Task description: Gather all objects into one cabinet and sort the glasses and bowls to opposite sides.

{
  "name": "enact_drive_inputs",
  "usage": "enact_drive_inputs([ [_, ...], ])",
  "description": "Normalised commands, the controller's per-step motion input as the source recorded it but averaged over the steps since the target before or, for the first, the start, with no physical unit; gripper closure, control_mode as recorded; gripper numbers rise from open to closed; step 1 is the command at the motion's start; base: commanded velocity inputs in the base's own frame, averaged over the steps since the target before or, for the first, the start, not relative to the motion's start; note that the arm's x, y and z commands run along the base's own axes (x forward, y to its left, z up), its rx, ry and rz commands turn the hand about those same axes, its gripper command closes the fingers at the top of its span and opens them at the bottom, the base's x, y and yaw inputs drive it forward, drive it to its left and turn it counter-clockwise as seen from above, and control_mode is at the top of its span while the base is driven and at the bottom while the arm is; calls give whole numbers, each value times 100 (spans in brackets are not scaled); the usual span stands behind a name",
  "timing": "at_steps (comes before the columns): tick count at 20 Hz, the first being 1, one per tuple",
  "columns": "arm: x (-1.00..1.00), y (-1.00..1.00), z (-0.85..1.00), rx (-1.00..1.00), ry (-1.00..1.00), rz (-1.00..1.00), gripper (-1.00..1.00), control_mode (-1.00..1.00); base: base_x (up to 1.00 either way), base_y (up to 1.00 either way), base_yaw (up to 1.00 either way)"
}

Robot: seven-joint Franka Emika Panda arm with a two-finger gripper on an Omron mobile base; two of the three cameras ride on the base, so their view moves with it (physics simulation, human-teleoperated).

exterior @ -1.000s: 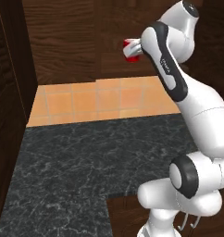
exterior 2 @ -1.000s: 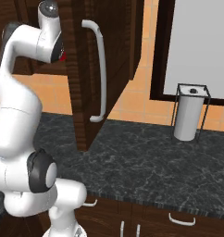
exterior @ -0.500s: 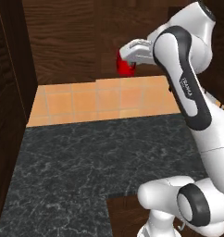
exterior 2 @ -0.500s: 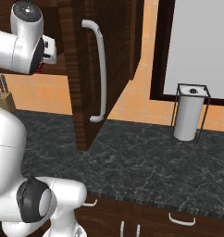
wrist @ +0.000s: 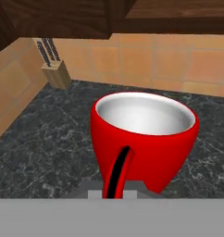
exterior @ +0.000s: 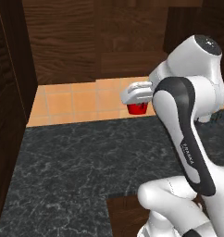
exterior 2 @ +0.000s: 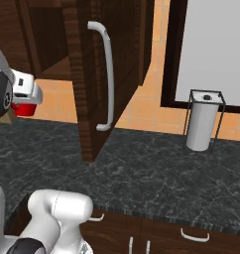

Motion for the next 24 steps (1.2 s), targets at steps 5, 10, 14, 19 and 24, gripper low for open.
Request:
enact_drive_inputs([
  [5,-46,-3,-4,2,0,-4,100,-100,0,0,0],
  [10,0,0,0,0,0,0,100,-100,0,0,0],
  [14,0,0,0,0,0,0,100,-100,0,0,0],
  [19,-2,0,0,0,0,0,100,100,-75,0,-8],
  [24,0,0,0,0,0,0,100,100,-100,0,-14],
])
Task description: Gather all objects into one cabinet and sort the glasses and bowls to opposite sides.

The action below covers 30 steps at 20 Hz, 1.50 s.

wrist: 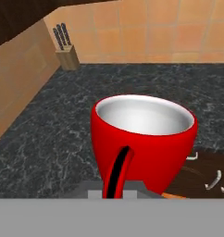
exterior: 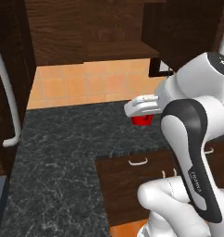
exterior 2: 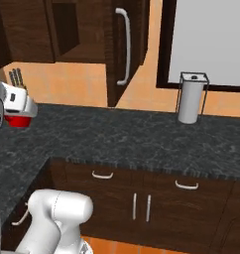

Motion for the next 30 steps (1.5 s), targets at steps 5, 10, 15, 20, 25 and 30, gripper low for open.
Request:
enact_drive_inputs([
  [5,0,0,0,0,0,0,100,100,-100,-8,-22],
  [10,0,0,0,0,0,0,100,100,-98,-4,-44],
  [15,0,0,0,0,0,0,100,100,-69,-64,-44],
  [20,0,0,0,0,0,0,100,100,-92,-86,-41],
  [25,0,0,0,0,0,0,100,100,-7,-93,-64],
  [30,0,0,0,0,0,0,100,100,51,-99,-55],
])
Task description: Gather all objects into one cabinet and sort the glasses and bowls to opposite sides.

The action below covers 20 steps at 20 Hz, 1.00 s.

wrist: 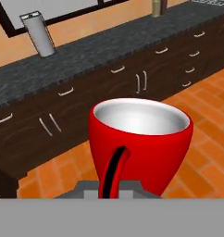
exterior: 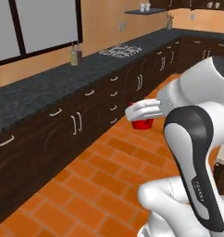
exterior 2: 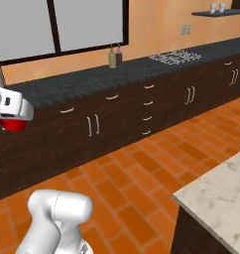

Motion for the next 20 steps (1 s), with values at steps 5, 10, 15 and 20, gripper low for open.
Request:
enact_drive_inputs([
  [5,0,0,0,0,0,0,100,100,100,-9,-23],
  [10,0,0,0,0,0,0,100,100,94,100,-5],
  [15,0,0,0,0,0,0,100,100,100,-19,-28],
  [20,0,0,0,0,0,0,100,100,94,-37,-48],
])
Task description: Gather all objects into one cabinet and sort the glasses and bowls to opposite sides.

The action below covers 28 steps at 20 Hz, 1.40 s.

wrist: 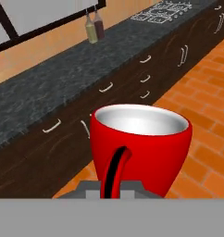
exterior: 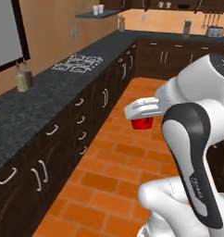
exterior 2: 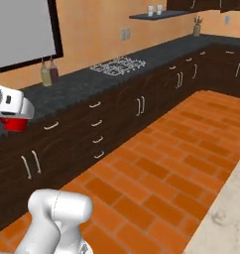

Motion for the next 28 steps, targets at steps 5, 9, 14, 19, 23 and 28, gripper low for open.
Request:
enact_drive_inputs([
  [5,0,0,0,0,0,0,100,100,70,33,-45],
  [9,0,0,0,0,0,0,100,100,49,60,-45],
  [14,0,0,0,0,0,0,100,100,100,-2,-51],
  [19,0,0,0,0,0,0,100,100,100,-14,-23],
  [23,0,0,0,0,0,0,100,100,100,0,-15],
  [28,0,0,0,0,0,0,100,100,100,-1,-13],
])
